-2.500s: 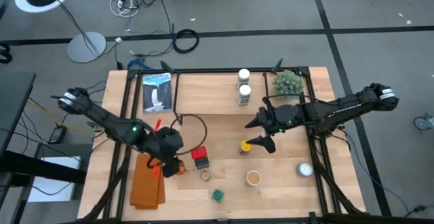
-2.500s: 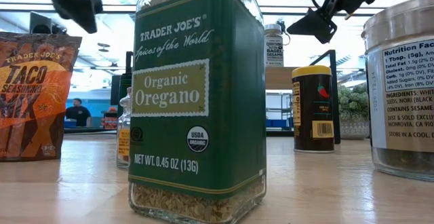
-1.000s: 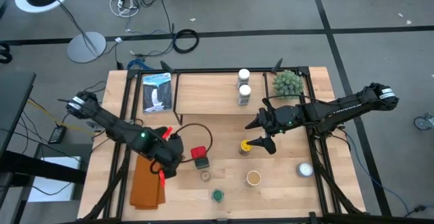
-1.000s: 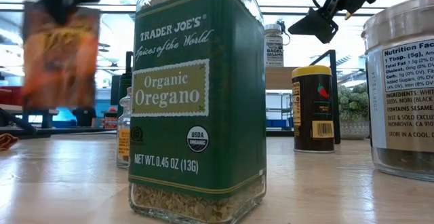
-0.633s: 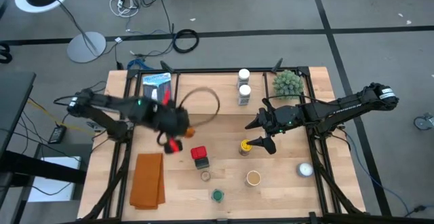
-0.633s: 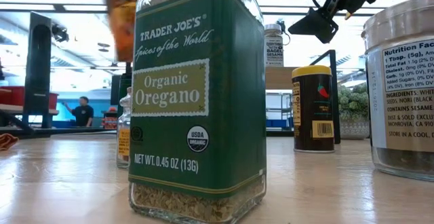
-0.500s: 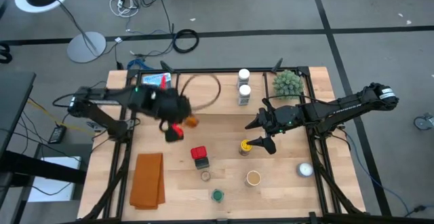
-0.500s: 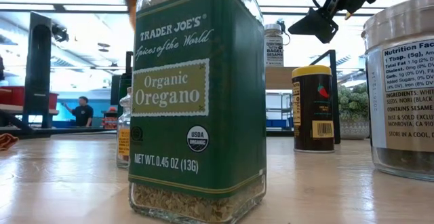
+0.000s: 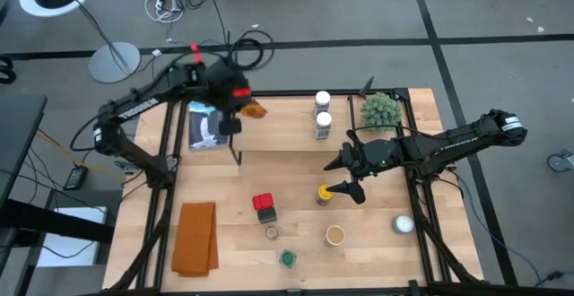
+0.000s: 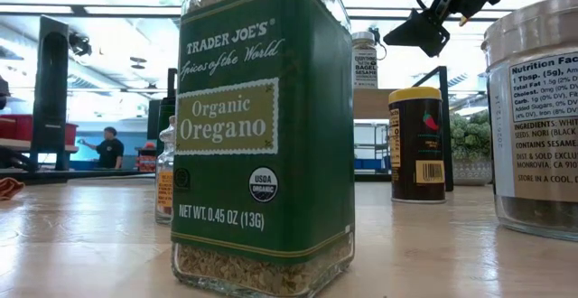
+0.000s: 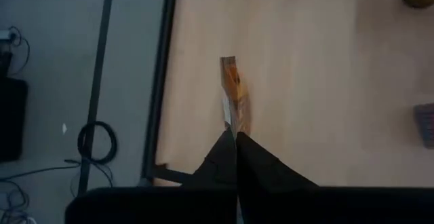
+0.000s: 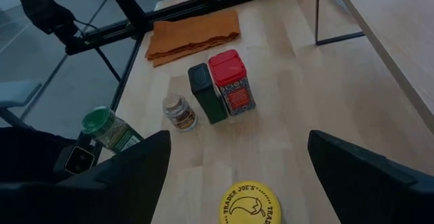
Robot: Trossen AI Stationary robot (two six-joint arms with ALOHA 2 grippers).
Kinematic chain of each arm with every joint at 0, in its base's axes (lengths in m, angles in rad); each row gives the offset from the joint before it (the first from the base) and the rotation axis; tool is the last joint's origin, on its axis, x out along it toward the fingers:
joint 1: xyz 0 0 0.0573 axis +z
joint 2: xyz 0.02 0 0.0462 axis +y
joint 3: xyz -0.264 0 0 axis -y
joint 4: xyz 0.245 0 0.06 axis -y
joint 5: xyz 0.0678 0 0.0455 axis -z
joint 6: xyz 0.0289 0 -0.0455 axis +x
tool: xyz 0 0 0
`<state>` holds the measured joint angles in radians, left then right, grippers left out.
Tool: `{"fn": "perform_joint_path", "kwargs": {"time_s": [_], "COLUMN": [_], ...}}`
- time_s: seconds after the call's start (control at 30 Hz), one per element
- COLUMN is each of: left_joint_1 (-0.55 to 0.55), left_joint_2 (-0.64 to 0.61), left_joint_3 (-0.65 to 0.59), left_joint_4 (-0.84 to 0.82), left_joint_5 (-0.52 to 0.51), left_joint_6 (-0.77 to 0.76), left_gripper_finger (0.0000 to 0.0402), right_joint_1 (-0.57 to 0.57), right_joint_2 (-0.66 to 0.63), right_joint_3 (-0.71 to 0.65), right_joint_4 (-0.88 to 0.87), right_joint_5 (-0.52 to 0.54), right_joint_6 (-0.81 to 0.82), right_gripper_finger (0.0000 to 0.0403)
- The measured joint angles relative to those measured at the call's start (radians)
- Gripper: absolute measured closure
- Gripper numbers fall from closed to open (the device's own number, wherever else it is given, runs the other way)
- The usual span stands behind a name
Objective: Shelf spices
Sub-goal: Put the brown seasoning pack on the shelf
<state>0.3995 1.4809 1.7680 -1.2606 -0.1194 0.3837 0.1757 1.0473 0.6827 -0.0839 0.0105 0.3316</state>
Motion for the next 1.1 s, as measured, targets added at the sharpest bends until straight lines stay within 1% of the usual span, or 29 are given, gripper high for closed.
{"fn": "perform_joint_path", "kwargs": {"time_s": [0.13, 0.2, 0.37, 0.77, 0.97, 1.1], "left_joint_1": [0.073, 0.099, 0.127, 0.131, 0.131, 0.131], "left_joint_2": [0.035, 0.057, 0.11, 0.128, 0.128, 0.129], "left_joint_3": [0.0, 0.0, 0.0, 0.0, 0.001, 0.022], "left_joint_4": [0.021, 0.028, 0.034, -0.037, -0.032, -0.037], "left_joint_5": [0.009, 0.041, 0.047, 0.007, 0.003, -0.003], "left_joint_6": [0.048, 0.055, 0.053, 0.013, 0.008, 0.008], "left_gripper_finger": [0.0401, 0.0401, 0.0401, 0.0401, 0.0402, 0.0401], "right_joint_1": [0.0, 0.0, 0.0, 0.0, 0.0, 0.0], "right_joint_2": [0.0, 0.0, 0.0, 0.0, 0.0, 0.0], "right_joint_3": [0.0, 0.0, 0.0, 0.0, 0.0, 0.0], "right_joint_4": [0.0, 0.0, 0.0, 0.0, 0.0, 0.0], "right_joint_5": [0.0, 0.0, 0.0, 0.0, 0.0, 0.0], "right_joint_6": [-0.003, -0.005, -0.021, -0.021, -0.021, -0.021], "right_gripper_finger": [0.0057, 0.0057, 0.0057, 0.0057, 0.0057, 0.0057]}}
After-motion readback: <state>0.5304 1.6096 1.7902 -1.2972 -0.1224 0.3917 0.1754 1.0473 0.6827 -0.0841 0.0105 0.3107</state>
